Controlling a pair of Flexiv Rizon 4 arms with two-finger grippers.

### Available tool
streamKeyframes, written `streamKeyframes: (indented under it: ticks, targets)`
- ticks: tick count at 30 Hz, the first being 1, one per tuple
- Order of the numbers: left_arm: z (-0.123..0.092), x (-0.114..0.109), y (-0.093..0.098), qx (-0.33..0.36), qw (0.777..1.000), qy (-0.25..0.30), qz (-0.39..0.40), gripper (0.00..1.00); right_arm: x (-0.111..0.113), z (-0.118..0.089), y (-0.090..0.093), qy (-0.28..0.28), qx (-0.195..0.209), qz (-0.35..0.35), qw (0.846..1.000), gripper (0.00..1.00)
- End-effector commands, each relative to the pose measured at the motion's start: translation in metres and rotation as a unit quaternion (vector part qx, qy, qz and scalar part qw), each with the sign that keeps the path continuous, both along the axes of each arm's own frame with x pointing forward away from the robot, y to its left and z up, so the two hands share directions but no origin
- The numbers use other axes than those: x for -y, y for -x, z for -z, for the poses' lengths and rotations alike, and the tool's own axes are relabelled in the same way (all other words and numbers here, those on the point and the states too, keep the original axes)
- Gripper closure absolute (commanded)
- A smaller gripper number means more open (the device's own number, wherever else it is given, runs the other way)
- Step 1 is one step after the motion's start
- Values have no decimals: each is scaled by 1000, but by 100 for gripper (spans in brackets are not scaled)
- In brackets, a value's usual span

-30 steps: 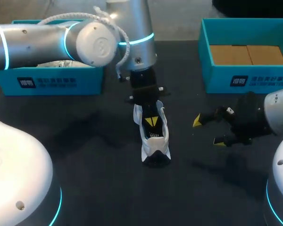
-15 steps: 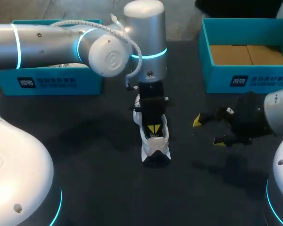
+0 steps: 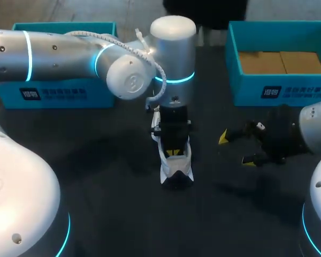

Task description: Take the shoe out of the shoebox, open the shoe tongue, remove and reinsert the insole, then place the shoe into the shoebox

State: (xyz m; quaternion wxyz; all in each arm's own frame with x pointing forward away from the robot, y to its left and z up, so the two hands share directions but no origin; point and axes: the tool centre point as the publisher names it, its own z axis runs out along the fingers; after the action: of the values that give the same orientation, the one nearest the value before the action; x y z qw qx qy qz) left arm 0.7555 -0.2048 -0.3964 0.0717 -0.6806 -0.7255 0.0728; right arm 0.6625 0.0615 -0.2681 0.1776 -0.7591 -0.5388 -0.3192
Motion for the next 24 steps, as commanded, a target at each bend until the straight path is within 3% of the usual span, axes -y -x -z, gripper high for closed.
streamKeyframes:
  ticks: [1,5,17,24]
  targets:
    - [11,4,-1,-4,1000,-2,1,100,-1,-1,1,2,0,2,1000,0]
    - [11,4,0,-5,1000,-2,1,100,-1,-1,1,2,0,2,1000,0]
    - [-24,-2,12,32,999,38,7,100,-1,-1,1,2,0,2,1000,0]
    - [-21,2,18,21,999,45,15,100,-1,-1,1,2,0,2,1000,0]
